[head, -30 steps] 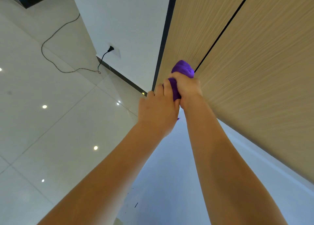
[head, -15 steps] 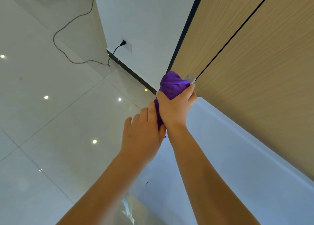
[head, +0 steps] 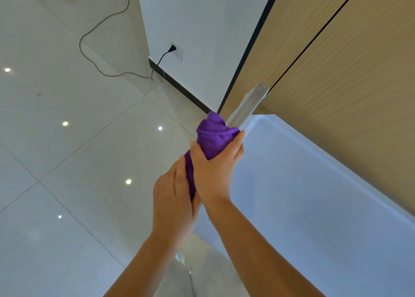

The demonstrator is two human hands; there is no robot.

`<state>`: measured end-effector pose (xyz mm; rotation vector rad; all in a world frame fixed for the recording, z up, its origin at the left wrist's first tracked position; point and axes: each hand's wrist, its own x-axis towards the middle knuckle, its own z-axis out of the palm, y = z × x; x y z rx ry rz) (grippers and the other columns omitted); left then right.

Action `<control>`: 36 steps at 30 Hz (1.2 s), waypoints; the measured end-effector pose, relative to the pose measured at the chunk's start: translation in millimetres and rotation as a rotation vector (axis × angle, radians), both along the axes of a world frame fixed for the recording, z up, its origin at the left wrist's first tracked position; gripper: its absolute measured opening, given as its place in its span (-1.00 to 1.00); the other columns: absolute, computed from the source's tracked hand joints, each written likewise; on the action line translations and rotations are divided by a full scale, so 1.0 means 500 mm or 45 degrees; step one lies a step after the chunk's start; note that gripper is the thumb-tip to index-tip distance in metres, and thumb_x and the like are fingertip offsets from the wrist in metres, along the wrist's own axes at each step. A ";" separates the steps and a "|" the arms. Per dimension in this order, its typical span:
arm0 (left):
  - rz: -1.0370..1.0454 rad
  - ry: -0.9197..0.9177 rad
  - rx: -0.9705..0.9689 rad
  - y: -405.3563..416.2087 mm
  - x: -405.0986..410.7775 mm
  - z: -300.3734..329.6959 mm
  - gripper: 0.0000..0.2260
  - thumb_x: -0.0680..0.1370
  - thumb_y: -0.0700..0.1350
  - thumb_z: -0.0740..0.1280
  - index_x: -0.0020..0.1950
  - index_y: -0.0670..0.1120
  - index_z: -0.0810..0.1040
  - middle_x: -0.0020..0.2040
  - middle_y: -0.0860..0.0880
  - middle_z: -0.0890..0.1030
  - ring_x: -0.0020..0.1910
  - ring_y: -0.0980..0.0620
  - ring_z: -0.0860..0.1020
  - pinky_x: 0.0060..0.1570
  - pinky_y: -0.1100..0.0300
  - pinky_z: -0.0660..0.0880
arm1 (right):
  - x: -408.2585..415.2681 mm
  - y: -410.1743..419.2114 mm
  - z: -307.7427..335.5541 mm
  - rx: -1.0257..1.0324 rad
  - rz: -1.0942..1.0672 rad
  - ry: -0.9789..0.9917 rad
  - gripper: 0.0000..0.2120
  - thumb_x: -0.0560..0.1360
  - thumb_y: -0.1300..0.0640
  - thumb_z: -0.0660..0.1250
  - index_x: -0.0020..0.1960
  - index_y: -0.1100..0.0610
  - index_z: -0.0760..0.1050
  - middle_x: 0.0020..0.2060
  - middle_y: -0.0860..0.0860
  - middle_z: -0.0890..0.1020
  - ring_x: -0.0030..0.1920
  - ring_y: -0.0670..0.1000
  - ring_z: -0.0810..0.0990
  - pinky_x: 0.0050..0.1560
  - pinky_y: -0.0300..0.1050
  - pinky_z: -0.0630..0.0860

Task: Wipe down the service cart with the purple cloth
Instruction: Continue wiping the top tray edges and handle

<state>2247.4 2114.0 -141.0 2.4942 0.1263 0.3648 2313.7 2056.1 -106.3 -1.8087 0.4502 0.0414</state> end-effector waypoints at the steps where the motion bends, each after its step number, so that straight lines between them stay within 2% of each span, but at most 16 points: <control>1: 0.013 -0.022 -0.020 0.002 -0.011 -0.012 -0.52 0.61 0.11 0.02 0.36 -0.21 0.23 0.19 -0.26 0.53 0.08 -0.20 0.53 0.08 -0.06 0.47 | -0.014 0.005 -0.001 0.006 0.015 -0.002 -0.09 0.37 0.01 0.43 0.47 -0.17 -0.14 0.38 -0.11 0.14 0.32 0.03 0.35 0.18 0.04 0.51; 3: 0.033 -0.062 -0.067 0.007 -0.034 -0.036 -0.50 0.53 0.04 0.16 0.37 -0.21 0.21 0.17 -0.30 0.52 0.11 -0.17 0.47 0.10 -0.06 0.47 | -0.043 0.012 -0.001 0.019 0.048 -0.001 -0.08 0.38 0.03 0.45 0.48 -0.15 -0.13 0.36 -0.08 0.20 0.30 -0.01 0.36 0.18 0.00 0.51; 7: 0.035 -0.095 -0.229 0.018 -0.062 -0.069 -0.46 0.52 0.03 0.19 0.42 -0.11 0.08 0.19 -0.32 0.47 0.15 -0.13 0.39 0.17 0.05 0.35 | -0.085 0.019 -0.008 0.067 0.078 -0.005 -0.04 0.34 0.06 0.49 0.49 -0.08 -0.08 0.32 -0.07 0.27 0.24 -0.05 0.41 0.15 -0.05 0.53; 11: 0.019 -0.048 -0.262 0.028 -0.082 -0.090 -0.34 0.43 -0.03 0.28 0.44 -0.12 0.04 0.24 -0.28 0.43 0.18 -0.12 0.39 0.18 0.02 0.42 | -0.114 0.029 -0.018 0.137 0.102 -0.005 -0.05 0.29 0.04 0.50 0.47 -0.14 -0.04 0.25 -0.04 0.38 0.17 -0.04 0.49 0.10 -0.09 0.56; 15: 0.024 -0.022 -0.243 0.033 -0.079 -0.100 -0.41 0.42 -0.02 0.27 0.33 -0.34 0.24 0.18 -0.16 0.43 0.08 -0.06 0.42 0.05 0.12 0.45 | -0.136 0.036 -0.036 0.172 0.111 0.022 -0.07 0.31 0.10 0.50 0.46 -0.14 -0.03 0.22 -0.03 0.45 0.12 -0.10 0.52 0.13 -0.15 0.53; 16: 0.022 -0.005 -0.276 0.034 -0.080 -0.101 -0.46 0.43 -0.04 0.28 0.28 -0.34 0.30 0.13 -0.10 0.47 0.05 -0.04 0.43 0.04 0.20 0.46 | -0.142 0.038 -0.042 0.169 0.112 0.032 -0.07 0.31 0.08 0.50 0.45 -0.15 -0.03 0.22 -0.03 0.45 0.13 -0.09 0.52 0.14 -0.12 0.52; 18: 0.116 0.122 -0.506 0.035 -0.083 -0.091 -0.69 0.46 -0.08 0.28 0.17 -0.14 0.44 -0.01 0.14 0.50 -0.02 0.10 0.50 0.02 0.39 0.44 | -0.155 0.044 -0.055 0.155 0.114 0.062 -0.07 0.28 0.00 0.50 0.44 -0.17 -0.03 0.24 -0.03 0.45 0.16 -0.09 0.51 0.17 -0.09 0.49; 19: 0.123 0.187 -0.549 0.037 -0.087 -0.095 -0.75 0.48 -0.04 0.24 0.13 -0.05 0.46 -0.05 0.17 0.51 -0.07 0.14 0.53 -0.01 0.34 0.48 | -0.164 0.047 -0.063 0.153 0.115 0.083 -0.06 0.26 -0.05 0.49 0.44 -0.17 -0.02 0.25 -0.03 0.44 0.17 -0.09 0.50 0.19 -0.08 0.48; 21: 0.078 0.214 -0.575 0.041 -0.096 -0.101 -0.62 0.48 0.11 0.14 0.16 -0.11 0.46 -0.05 0.03 0.56 -0.09 0.00 0.57 -0.08 0.04 0.54 | -0.181 0.055 -0.082 0.168 0.116 0.133 -0.06 0.22 -0.14 0.47 0.45 -0.09 0.01 0.25 -0.03 0.44 0.20 -0.06 0.48 0.22 -0.03 0.47; 22: 0.069 0.231 -0.604 0.046 -0.102 -0.109 -0.57 0.48 0.14 0.12 0.17 -0.12 0.45 -0.03 0.00 0.57 -0.09 -0.05 0.57 -0.10 -0.03 0.54 | -0.188 0.058 -0.092 0.164 0.120 0.160 -0.06 0.21 -0.18 0.45 0.45 -0.04 0.04 0.25 -0.01 0.45 0.21 -0.04 0.48 0.23 -0.01 0.46; 26: -0.021 0.381 -0.472 0.078 -0.118 -0.160 -0.65 0.52 0.07 0.14 0.21 -0.06 0.46 -0.04 0.07 0.59 -0.08 0.00 0.57 -0.09 -0.03 0.51 | -0.208 0.067 -0.128 0.101 0.159 0.226 -0.06 0.23 -0.23 0.40 0.45 0.09 0.08 0.26 0.02 0.47 0.25 -0.02 0.47 0.25 0.00 0.45; 28: -0.090 0.412 -0.418 0.093 -0.122 -0.174 -0.68 0.55 -0.01 0.21 0.28 -0.04 0.43 0.02 0.11 0.58 -0.02 0.06 0.56 -0.04 0.02 0.50 | -0.211 0.067 -0.137 0.074 0.185 0.223 -0.11 0.28 -0.16 0.41 0.45 0.08 0.08 0.27 0.02 0.46 0.26 -0.01 0.46 0.25 0.00 0.45; 31: -0.210 0.345 -0.339 0.113 -0.137 -0.181 -0.52 0.52 -0.21 0.30 0.42 -0.14 0.28 0.30 -0.03 0.46 0.25 -0.01 0.46 0.17 0.03 0.45 | -0.213 0.057 -0.136 0.066 0.212 0.179 -0.32 0.39 0.06 0.44 0.39 0.05 0.17 0.18 -0.01 0.49 0.19 -0.03 0.50 0.20 -0.02 0.48; 32: -0.209 0.317 -0.309 0.118 -0.145 -0.174 -0.49 0.51 -0.26 0.28 0.44 -0.16 0.24 0.37 -0.10 0.40 0.33 -0.06 0.40 0.24 -0.01 0.41 | -0.216 0.051 -0.130 0.070 0.223 0.162 -0.40 0.42 0.11 0.43 0.36 0.04 0.22 0.14 -0.03 0.50 0.16 -0.08 0.50 0.19 -0.07 0.48; 34: -0.144 0.255 -0.300 0.125 -0.162 -0.152 -0.48 0.47 -0.32 0.19 0.43 -0.14 0.24 0.37 -0.18 0.37 0.35 -0.08 0.34 0.28 -0.01 0.36 | -0.231 0.035 -0.109 0.081 0.242 0.129 -0.52 0.46 0.17 0.38 0.30 0.01 0.28 0.12 -0.08 0.47 0.12 -0.22 0.47 0.15 -0.28 0.44; 36: -0.051 0.215 -0.414 0.125 -0.166 -0.114 -0.49 0.45 -0.33 0.14 0.39 -0.08 0.29 0.34 -0.11 0.40 0.33 0.02 0.33 0.28 0.14 0.34 | -0.251 0.018 -0.084 0.138 0.225 0.104 -0.59 0.48 0.19 0.33 0.26 -0.05 0.30 0.12 -0.10 0.47 0.09 -0.29 0.46 0.08 -0.43 0.40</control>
